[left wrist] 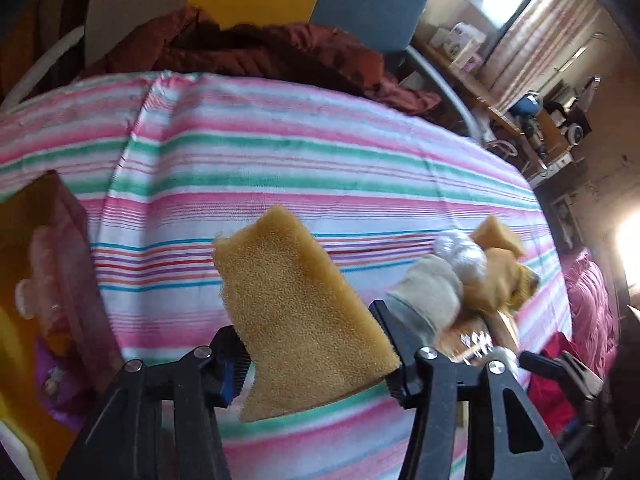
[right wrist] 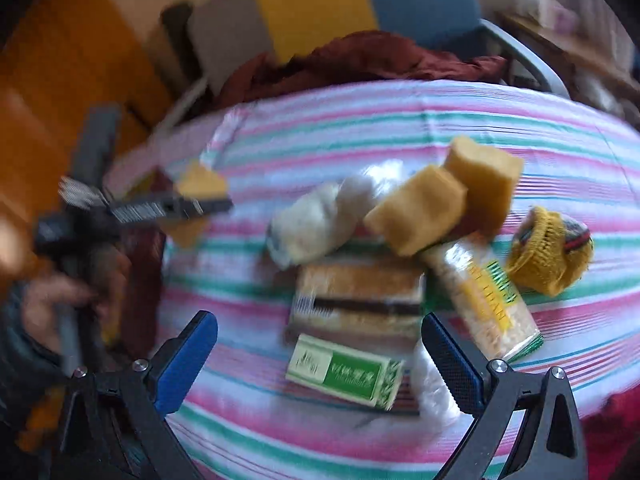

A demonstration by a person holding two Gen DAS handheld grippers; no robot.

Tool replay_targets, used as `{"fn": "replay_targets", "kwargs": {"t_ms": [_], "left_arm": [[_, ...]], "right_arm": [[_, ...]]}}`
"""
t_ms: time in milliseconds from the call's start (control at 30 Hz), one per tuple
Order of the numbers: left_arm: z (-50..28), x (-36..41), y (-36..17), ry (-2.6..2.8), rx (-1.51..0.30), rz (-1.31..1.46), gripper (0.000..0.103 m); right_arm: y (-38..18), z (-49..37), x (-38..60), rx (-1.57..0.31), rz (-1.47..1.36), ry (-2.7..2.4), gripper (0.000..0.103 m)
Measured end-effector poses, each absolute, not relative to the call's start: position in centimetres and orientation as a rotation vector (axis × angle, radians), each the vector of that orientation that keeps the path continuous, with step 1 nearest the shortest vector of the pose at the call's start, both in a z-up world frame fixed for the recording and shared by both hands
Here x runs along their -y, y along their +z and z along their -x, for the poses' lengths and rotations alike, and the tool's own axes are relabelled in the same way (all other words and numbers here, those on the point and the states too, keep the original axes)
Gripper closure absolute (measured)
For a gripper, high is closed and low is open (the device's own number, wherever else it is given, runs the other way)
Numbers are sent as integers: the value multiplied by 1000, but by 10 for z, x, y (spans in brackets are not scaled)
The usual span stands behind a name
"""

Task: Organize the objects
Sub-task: 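Carry the yellow sponge toward the tray while the right tool grasps the green-striped box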

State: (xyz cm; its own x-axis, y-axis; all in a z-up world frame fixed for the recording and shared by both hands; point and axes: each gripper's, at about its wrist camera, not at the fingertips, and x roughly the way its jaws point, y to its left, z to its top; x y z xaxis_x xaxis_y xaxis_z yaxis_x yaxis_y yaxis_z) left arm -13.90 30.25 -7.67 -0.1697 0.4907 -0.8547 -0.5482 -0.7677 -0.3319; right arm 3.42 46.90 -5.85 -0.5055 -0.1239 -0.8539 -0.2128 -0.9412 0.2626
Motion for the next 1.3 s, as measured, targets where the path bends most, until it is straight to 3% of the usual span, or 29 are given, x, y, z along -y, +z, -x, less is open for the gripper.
{"fn": "replay_targets", "kwargs": {"t_ms": [167,367,400,500,533,667,767,867,900,967,1000,1300], "left_arm": [[117,-273,-52,1964,-34,1366,47],[97,-241,-31,1957,33,1327,47],[94,-236,-29,1957,46,1322,47],[89,-221,-22,1965,69,1302,47],[88,-217,-21,1971,79,1299,47],[85,-193,-16,1999,120,1290,47],[83,-179,-16,2005,158,1296,47],[81,-169,-15,2012,182,1296,47],[80,-166,-15,2014,188,1294,46],[77,-160,-13,2021,196,1285,47],[75,-156,-12,2026,199,1277,47],[72,-85,-9,2134,282,1229,47]], "right_arm": [[-75,-27,-447,-293,1635,2531,0],[-103,-27,-459,-292,1717,2381,0],[-106,-28,-462,-310,1718,2372,3],[-109,-32,-465,-339,1718,2361,39],[-109,-33,-466,-341,1706,2363,41],[-108,-36,-474,-458,1679,2378,38],[-100,-39,-484,-553,1625,2391,23],[-94,-45,-490,-584,1570,2394,24],[-93,-46,-489,-575,1571,2387,29],[-93,-44,-480,-547,1594,2370,52],[-92,-45,-475,-530,1591,2365,69],[-35,-60,-435,-504,1435,2571,72]]}}
